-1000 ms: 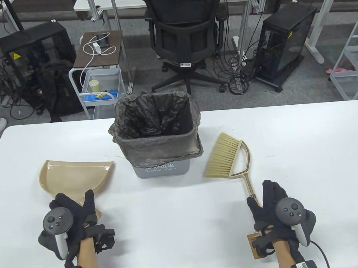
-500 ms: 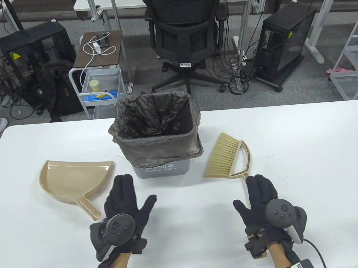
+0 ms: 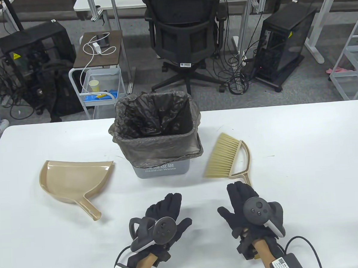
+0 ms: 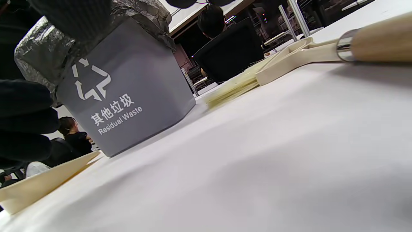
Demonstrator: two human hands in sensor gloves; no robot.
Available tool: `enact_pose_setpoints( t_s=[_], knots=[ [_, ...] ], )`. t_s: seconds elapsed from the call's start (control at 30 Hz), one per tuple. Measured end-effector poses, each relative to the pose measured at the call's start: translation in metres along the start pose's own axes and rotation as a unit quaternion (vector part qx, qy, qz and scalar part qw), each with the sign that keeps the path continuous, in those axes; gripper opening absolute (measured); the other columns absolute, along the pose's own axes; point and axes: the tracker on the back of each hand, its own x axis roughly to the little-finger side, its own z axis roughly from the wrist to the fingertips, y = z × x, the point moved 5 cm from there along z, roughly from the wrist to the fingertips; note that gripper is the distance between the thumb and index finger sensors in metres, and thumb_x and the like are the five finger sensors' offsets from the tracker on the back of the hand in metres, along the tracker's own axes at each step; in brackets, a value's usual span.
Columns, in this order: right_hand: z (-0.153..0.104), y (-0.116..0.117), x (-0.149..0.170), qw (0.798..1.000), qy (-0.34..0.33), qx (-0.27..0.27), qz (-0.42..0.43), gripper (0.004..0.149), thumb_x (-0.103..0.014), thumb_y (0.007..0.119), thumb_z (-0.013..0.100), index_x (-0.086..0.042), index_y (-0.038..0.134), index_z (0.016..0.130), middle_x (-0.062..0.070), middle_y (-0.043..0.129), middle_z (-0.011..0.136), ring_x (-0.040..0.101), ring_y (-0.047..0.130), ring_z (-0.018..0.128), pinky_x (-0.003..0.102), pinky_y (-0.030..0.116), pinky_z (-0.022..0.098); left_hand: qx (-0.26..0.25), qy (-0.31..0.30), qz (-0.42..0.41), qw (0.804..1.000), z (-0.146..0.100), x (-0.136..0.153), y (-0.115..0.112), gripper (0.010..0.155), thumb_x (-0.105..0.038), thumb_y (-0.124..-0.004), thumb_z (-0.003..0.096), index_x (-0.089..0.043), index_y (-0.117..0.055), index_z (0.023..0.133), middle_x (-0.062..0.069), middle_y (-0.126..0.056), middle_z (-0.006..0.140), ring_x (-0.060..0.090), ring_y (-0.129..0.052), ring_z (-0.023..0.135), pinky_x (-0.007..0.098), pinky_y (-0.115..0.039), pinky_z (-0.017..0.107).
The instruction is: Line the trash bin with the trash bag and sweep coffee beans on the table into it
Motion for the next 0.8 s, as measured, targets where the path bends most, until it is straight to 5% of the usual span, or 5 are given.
enact_pose_setpoints(
  t_s=[0.27, 0.8],
  knots=[
    [-0.002, 0.023, 0.007, 0.996, 0.026, -0.078, -0.023, 0.081, -0.055, 0.072, 0.046, -0.02, 0.033, 0.108, 0.016, 0.026, 0.113, 0.049, 0.024, 0.101, 0.062, 0.024, 0.071, 0.016, 0.025, 0.011, 0.999, -0.003, 0.009, -0.005, 0.078, -0.061, -0.071, 0.0571, -0.014, -0.046, 0.115, 0.018, -0.059, 0.117, 0.038, -0.078, 0.097, 0.064, -0.063, 0.07],
    [-0.002, 0.019, 0.019, 0.995, 0.045, -0.078, -0.034, 0.083, -0.048, 0.079, 0.044, -0.018, 0.034, 0.107, 0.016, 0.024, 0.113, 0.049, 0.021, 0.101, 0.062, 0.021, 0.071, 0.032, 0.045, -0.011, 0.998, -0.004, 0.015, -0.005, 0.081, -0.064, -0.069, 0.0567, -0.013, -0.045, 0.115, 0.018, -0.058, 0.117, 0.038, -0.078, 0.097, 0.063, -0.062, 0.07]
  ],
)
